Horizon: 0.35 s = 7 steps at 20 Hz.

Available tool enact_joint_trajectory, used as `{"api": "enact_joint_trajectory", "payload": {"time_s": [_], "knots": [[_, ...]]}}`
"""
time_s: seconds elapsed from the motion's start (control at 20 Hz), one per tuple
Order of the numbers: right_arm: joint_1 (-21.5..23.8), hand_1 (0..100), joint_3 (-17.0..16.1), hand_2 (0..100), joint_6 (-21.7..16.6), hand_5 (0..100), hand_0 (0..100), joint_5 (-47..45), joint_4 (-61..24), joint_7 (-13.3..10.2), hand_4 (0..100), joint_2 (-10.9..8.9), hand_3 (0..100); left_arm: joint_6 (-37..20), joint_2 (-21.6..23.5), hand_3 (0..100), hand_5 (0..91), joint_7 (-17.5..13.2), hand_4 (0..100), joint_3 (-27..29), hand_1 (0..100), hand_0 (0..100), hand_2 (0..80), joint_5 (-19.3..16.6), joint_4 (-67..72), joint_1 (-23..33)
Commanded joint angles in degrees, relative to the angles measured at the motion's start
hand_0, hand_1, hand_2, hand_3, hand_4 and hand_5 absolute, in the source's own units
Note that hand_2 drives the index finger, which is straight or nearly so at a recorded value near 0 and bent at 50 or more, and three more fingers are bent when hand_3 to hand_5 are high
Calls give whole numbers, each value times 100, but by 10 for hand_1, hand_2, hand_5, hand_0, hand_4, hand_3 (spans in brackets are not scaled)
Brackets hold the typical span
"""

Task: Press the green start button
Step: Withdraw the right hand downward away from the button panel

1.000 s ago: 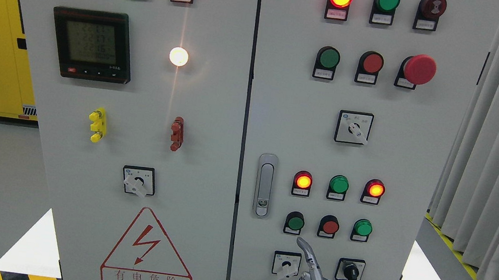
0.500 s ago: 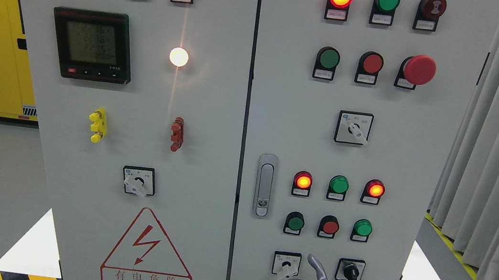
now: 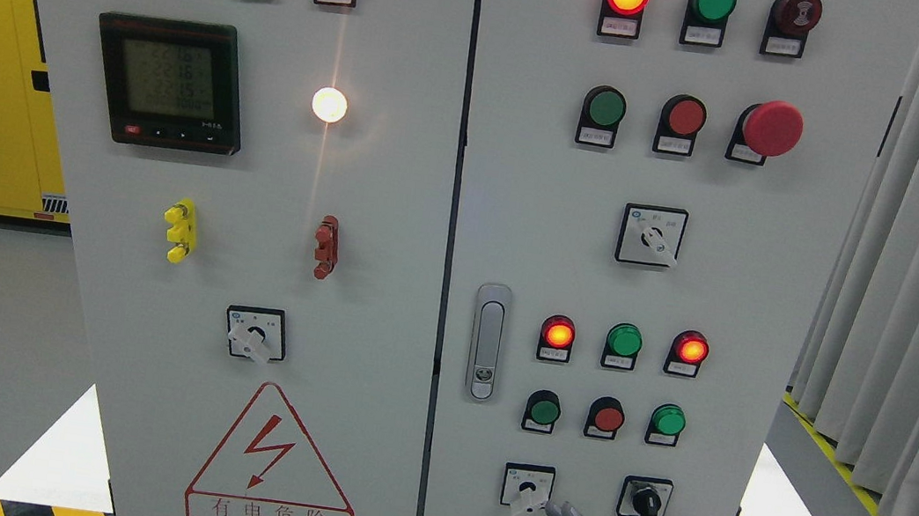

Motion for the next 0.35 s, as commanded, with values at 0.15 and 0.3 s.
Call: {"api": "enact_joint_trajectory", "payload": {"time_s": [0.15,0.3], "knots": [[55,659,137,0,-4,61,627,-60,-96,5,108,3,98,3,0,0,0,-3,0,0,556,120,0,0,2,0],[38,659,128,0,-4,60,616,-51,-96,5,108,3,101,3,0,0,0,-3,0,0,556,120,0,0,-7,0]]}}
